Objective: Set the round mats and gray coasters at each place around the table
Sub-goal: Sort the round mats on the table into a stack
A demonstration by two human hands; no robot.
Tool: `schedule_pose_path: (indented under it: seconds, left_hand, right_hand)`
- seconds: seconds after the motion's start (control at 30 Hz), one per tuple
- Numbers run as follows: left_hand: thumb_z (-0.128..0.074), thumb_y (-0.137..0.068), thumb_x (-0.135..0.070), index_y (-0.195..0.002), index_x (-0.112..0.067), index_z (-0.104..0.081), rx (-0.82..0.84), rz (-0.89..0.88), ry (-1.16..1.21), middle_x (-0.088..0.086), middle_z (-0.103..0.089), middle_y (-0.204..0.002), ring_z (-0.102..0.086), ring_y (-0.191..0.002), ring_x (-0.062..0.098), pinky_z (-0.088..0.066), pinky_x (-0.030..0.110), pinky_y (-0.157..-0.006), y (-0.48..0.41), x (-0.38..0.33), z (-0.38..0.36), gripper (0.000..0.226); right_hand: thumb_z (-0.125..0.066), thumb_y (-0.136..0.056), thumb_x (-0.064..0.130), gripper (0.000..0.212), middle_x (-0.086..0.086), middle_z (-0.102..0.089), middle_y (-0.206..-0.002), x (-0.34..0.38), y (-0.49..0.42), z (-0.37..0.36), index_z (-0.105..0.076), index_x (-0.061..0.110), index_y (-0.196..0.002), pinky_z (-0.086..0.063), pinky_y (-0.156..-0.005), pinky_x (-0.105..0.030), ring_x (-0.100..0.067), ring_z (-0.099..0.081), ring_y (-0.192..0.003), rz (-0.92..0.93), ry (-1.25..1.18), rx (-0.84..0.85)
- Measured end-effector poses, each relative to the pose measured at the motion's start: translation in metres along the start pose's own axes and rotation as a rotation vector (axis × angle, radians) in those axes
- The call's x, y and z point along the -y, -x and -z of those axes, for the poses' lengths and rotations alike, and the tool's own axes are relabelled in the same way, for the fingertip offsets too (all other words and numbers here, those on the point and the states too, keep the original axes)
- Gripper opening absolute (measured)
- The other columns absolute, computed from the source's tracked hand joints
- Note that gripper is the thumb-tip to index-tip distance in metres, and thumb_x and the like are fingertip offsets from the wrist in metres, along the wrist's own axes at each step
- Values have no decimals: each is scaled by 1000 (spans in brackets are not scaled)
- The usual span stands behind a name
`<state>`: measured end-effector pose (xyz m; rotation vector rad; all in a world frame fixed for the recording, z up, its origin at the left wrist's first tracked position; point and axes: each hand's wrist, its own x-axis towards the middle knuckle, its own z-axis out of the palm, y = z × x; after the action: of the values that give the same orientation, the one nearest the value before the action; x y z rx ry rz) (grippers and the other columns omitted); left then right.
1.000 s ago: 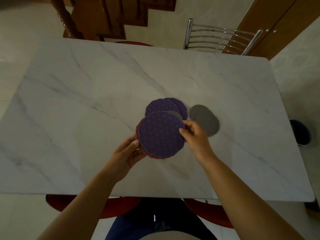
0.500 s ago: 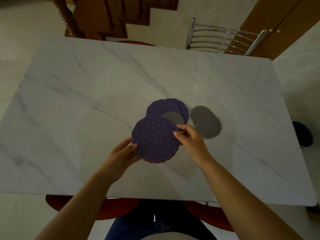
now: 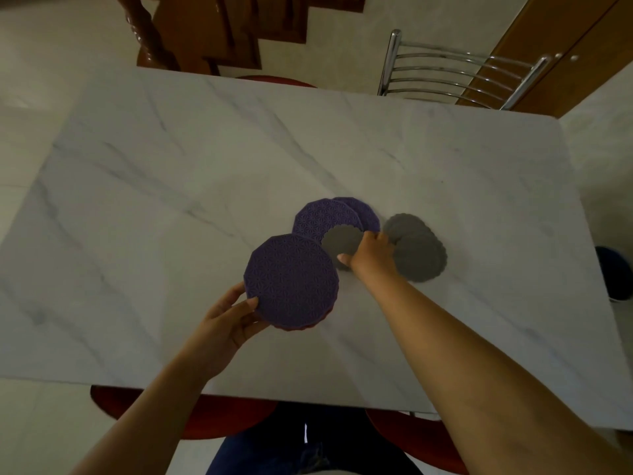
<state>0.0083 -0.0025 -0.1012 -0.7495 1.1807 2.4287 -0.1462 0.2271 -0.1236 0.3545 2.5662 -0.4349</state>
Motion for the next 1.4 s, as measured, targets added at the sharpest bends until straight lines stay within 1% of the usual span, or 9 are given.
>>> schedule_pose_path:
  seconds: [0.13, 0.23, 0.33, 0.47, 0.7, 0.87, 1.0, 1.13, 1.4]
  left_hand:
    - [-56, -80, -5, -104, -17, -71, -1, 3, 26, 8, -74, -104, -72, -85, 21, -59, 32, -73, -1, 2, 2, 31]
    - [-55, -81, -4, -107, -16, -68, 8, 10, 23, 8, -74, -104, -72, -85, 21, -60, 34, -75, -4, 2, 3, 31]
    - [-56, -81, -4, -109, -14, -66, 12, 17, 21, 9, -73, -104, -72, -85, 21, -60, 35, -78, -7, 3, 3, 32]
    - [-56, -82, -4, -118, -11, -61, 21, 29, 22, 10, -72, -109, -71, -89, 23, -59, 35, -78, -11, 4, 0, 37]
    - [-56, -82, -4, -113, -14, -67, 29, 36, 30, 11, -71, -112, -71, -91, 24, -59, 36, -79, -13, 8, -4, 34]
    - [-55, -82, -4, -116, -14, -65, 4, 27, 34, 10, -71, -112, -71, -91, 24, -59, 34, -77, -10, 6, -3, 37]
    - [-56, -81, -5, -122, -12, -60, -23, 11, 46, 11, -71, -113, -71, -92, 25, -59, 34, -76, -8, 4, -1, 41]
    - [-55, -81, -4, -118, -12, -60, -57, -8, 67, 9, -71, -109, -72, -88, 24, -60, 34, -75, -8, 3, 3, 38]
    - [-56, -82, -6, -119, -14, -62, -59, -35, 106, 10, -71, -114, -71, -93, 25, -59, 34, -77, -7, 8, 12, 38]
  right_hand:
    - [-74, -78, 34, 71, -14, -42, -136, 2, 3, -6, -36, 7, -132, -45, -96, -44, -33, -42, -124, 9, -107, -123]
    - [-59, -88, 17, 33, -13, -57, -117, -10, 1, 2, -46, 8, -117, -46, -82, -38, -30, -56, -105, 103, -367, -123]
    - [-48, -92, 12, 24, -13, -61, -115, -35, 1, 18, -53, 10, -116, -43, -79, -32, -28, -59, -101, 76, -568, -93]
    - [-50, -91, 13, 29, -15, -61, -121, -82, -3, 43, -56, 8, -119, -46, -89, -36, -32, -58, -108, -55, -589, -258]
    - [-56, -86, 15, 42, -20, -53, -129, -118, -4, 47, -49, 8, -127, -46, -96, -42, -38, -53, -115, -246, -386, -224]
    - [-59, -84, 24, 46, -17, -53, -130, -68, -6, 38, -53, 13, -128, -39, -103, -42, -35, -47, -120, 17, -177, -325]
    - [-60, -84, 46, 65, -13, -39, -141, -20, -20, 25, -42, 14, -137, -28, -108, -40, -31, -34, -131, 232, -85, -191]
    - [-56, -75, 68, 96, -10, -16, -154, 7, -30, 9, -22, 14, -147, -18, -114, -46, -34, -13, -141, 205, 101, -54]
    - [-70, -68, 63, 118, -8, -2, -159, 25, -29, 2, -8, 5, -149, -16, -117, -46, -32, -5, -145, 39, 72, -11]
